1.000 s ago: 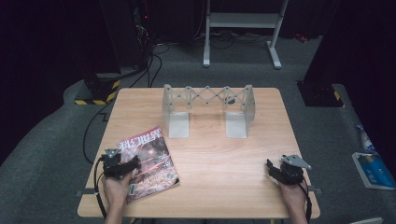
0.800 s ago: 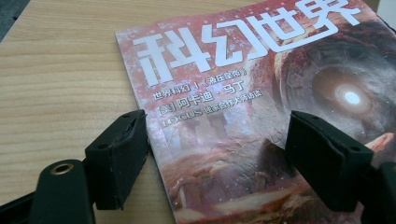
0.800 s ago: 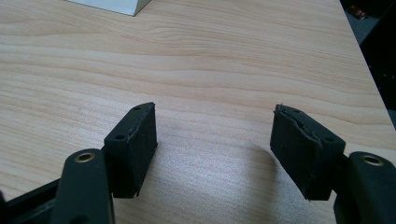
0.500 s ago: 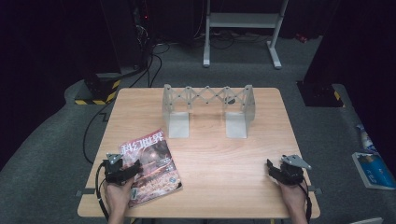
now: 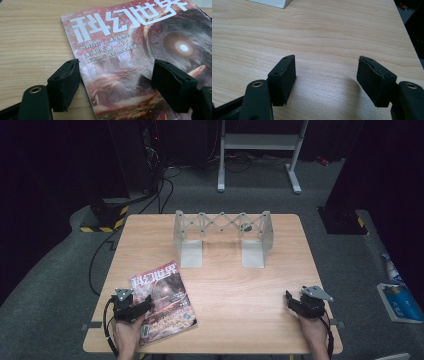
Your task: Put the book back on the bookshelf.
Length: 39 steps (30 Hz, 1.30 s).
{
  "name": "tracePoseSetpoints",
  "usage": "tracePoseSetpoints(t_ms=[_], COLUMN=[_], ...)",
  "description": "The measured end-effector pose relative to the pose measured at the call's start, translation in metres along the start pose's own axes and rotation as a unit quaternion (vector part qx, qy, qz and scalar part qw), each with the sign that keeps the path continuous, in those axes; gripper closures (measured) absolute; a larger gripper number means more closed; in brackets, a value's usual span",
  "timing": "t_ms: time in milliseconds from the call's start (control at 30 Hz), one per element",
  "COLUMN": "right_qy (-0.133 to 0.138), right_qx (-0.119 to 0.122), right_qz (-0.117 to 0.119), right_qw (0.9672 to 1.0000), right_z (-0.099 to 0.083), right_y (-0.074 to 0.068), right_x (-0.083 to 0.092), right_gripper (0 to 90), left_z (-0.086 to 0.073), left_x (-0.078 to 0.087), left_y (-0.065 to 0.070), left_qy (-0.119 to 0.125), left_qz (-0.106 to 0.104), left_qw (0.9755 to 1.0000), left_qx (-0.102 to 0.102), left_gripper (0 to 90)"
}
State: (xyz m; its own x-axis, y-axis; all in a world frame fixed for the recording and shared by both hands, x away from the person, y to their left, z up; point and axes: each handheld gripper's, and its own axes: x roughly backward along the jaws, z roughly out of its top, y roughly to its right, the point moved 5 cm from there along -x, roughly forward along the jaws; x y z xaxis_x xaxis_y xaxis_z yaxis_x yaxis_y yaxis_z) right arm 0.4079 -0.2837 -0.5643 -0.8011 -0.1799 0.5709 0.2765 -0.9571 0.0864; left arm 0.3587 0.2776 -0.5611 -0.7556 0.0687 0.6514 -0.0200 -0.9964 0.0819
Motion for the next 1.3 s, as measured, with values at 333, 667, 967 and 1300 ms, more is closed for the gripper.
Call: tracePoseSetpoints(t_ms=[333,667,967,1300], right_qy=[0.000,-0.001,-0.001,-0.001], right_qx=[0.000,-0.001,-0.002,-0.002], right_qz=[0.000,0.000,0.000,0.000], right_qw=[1.0000,1.0000,1.0000,1.0000], right_z=[0.000,0.000,0.000,0.000], right_y=[0.000,0.000,0.000,0.000], right_x=[0.000,0.000,0.000,0.000], right_gripper=[31.7,31.7,31.7,31.7], left_z=[-0.007,-0.011,-0.015,-0.016], left_x=[0.007,0.012,0.016,0.018], left_y=[0.006,0.010,0.015,0.020], left_qy=[0.003,-0.002,-0.006,-0.009], left_qz=[-0.004,-0.008,-0.014,-0.016], left_qw=[1.0000,1.0000,0.9998,0.9997], left_qx=[-0.001,-0.005,-0.010,-0.014], left_gripper=[24.3,24.6,24.6,24.6])
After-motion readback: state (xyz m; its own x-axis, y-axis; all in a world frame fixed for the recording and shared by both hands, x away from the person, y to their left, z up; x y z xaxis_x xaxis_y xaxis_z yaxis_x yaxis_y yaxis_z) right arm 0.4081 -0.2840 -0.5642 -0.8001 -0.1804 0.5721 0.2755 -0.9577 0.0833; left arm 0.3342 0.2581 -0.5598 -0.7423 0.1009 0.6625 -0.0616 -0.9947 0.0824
